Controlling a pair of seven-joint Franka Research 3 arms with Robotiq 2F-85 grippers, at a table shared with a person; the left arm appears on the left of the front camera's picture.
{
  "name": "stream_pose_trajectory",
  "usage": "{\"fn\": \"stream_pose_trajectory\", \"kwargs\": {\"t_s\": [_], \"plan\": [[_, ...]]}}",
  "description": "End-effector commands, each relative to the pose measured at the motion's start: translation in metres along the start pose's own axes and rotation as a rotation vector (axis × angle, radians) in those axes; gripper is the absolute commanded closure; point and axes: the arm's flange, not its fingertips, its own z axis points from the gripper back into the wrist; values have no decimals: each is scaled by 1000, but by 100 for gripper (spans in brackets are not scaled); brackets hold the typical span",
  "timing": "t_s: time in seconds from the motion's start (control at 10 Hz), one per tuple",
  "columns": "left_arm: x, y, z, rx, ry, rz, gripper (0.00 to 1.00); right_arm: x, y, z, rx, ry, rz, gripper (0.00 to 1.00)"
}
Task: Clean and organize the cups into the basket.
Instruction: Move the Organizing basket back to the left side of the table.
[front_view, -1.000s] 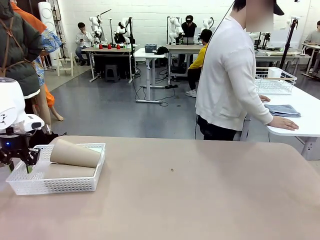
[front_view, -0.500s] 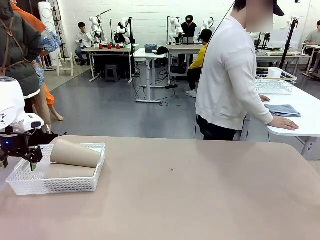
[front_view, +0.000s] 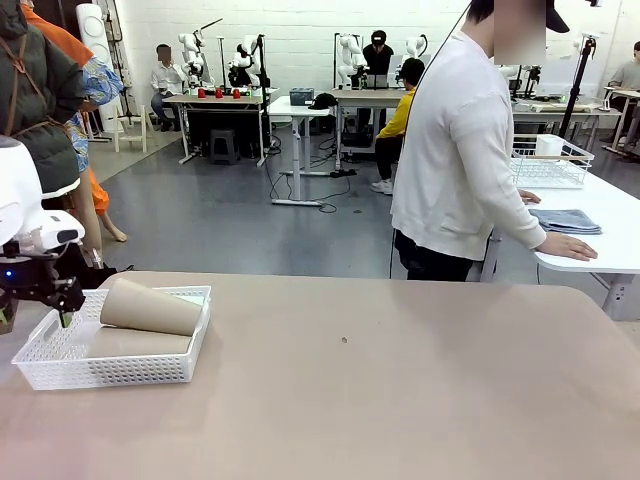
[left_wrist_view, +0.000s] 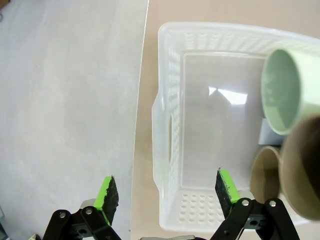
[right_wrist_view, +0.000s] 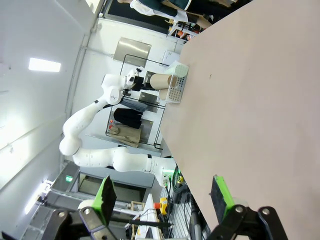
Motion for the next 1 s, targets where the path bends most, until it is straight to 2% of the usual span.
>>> {"fn": "stream_pose_trajectory", "kwargs": {"t_s": [0.0,0.1,0.2,0.3,0.6,0.7,0.9], "plan": [[-39,-18,43,67,-134,41,0,-1,1,0,-3,8,6,0],[-53,-25,66,50,-182,38,0,-1,1,0,-3,8,6,0],[-61,-28,82,-30,-191,37,0,-1,1,0,-3,8,6,0],[-64,-28,97,-107,-159,56,0,-1,1,0,-3,8,6,0],[-66,-24,115,-220,-99,80,0,-1,1,0,-3,8,6,0],[-66,-32,111,-129,-154,66,0,-1,1,0,-3,8,6,0],[-66,-32,111,-129,-154,66,0,-1,1,0,-3,8,6,0]]}}
